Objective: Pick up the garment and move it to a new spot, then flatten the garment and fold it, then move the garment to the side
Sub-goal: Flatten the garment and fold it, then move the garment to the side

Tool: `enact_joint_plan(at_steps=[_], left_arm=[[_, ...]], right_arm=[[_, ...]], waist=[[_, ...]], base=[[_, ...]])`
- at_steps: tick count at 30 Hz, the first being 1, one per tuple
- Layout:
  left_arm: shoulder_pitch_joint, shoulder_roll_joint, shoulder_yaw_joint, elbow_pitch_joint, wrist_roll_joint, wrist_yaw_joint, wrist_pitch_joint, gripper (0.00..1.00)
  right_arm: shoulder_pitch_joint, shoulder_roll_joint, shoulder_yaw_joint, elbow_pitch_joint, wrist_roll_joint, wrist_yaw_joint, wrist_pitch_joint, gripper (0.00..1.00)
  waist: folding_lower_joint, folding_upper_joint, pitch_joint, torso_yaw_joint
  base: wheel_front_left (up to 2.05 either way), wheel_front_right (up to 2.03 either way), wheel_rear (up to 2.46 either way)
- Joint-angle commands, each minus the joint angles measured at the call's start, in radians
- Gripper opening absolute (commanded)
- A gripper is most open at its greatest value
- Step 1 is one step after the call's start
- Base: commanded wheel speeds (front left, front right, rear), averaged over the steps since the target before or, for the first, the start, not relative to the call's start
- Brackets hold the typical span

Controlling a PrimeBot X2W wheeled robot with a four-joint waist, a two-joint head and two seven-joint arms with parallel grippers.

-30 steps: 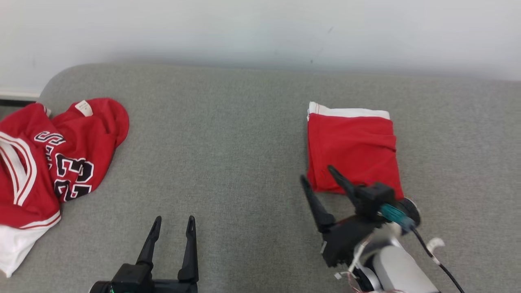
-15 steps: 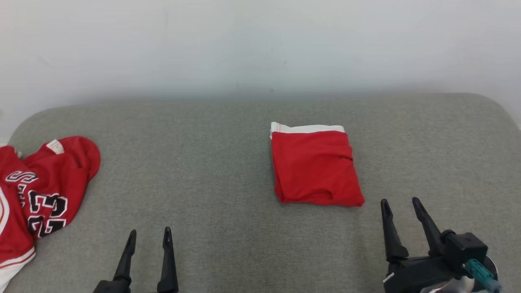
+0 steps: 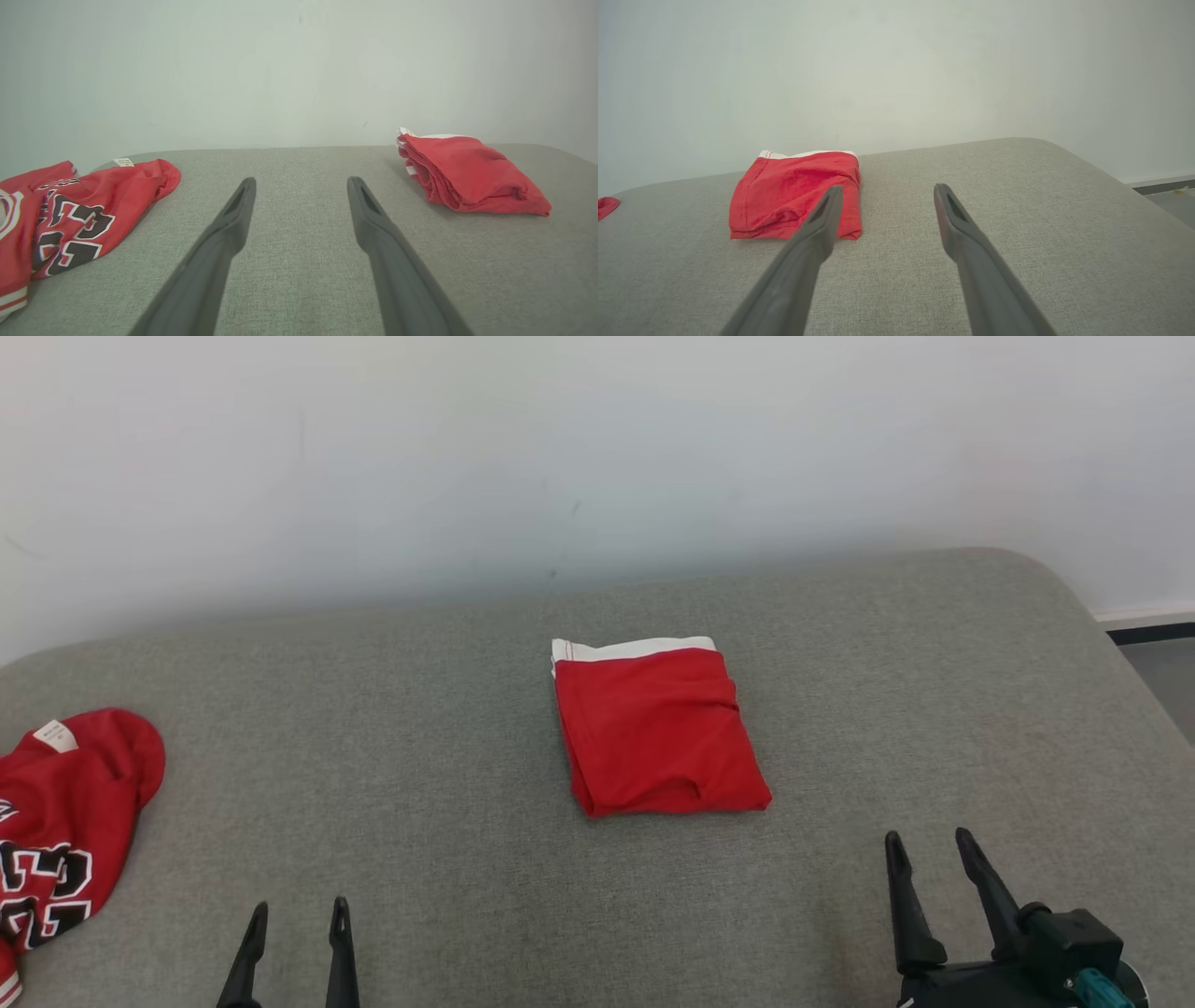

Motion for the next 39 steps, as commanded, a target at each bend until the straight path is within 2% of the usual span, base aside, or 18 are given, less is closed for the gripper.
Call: enact_joint_plan(at_steps=[1, 13, 34, 37, 39], left_arm=[[0.014, 0.005, 0.004, 0.002, 0.006, 0.000, -0.003, 1.00], [0.032, -0.003, 0.050, 0.031, 0.024, -0.018, -0.003, 1.00], [0.027, -0.009, 0.058, 0.029, 0.051, -0.034, -0.003, 1.00], [0.020, -0.009, 0.055, 0.026, 0.051, -0.034, -0.003, 1.00], [0.014, -0.010, 0.052, 0.022, 0.051, -0.033, -0.003, 1.00]], right_arm=[[0.006, -0.003, 0.002, 0.001, 0.005, 0.001, -0.011, 1.00], [-0.003, -0.017, 0.029, 0.059, 0.024, 0.001, -0.032, 1.00], [-0.014, 0.000, 0.029, 0.056, 0.007, 0.001, -0.023, 1.00], [-0.024, -0.005, 0.031, 0.043, 0.032, 0.001, 0.003, 1.00], [-0.039, -0.011, 0.030, 0.036, 0.074, 0.001, 0.068, 1.00]], waist=[[0.0001, 0.0000, -0.007, -0.009], [0.0001, 0.0000, -0.012, -0.016], [0.0001, 0.0000, 0.007, 0.001], [0.0001, 0.0000, 0.014, 0.010], [0.0001, 0.0000, 0.020, 0.016]], base=[[0.00, 0.00, 0.00], [0.00, 0.00, 0.00], [0.00, 0.00, 0.00], [0.00, 0.00, 0.00], [0.00, 0.00, 0.00]])
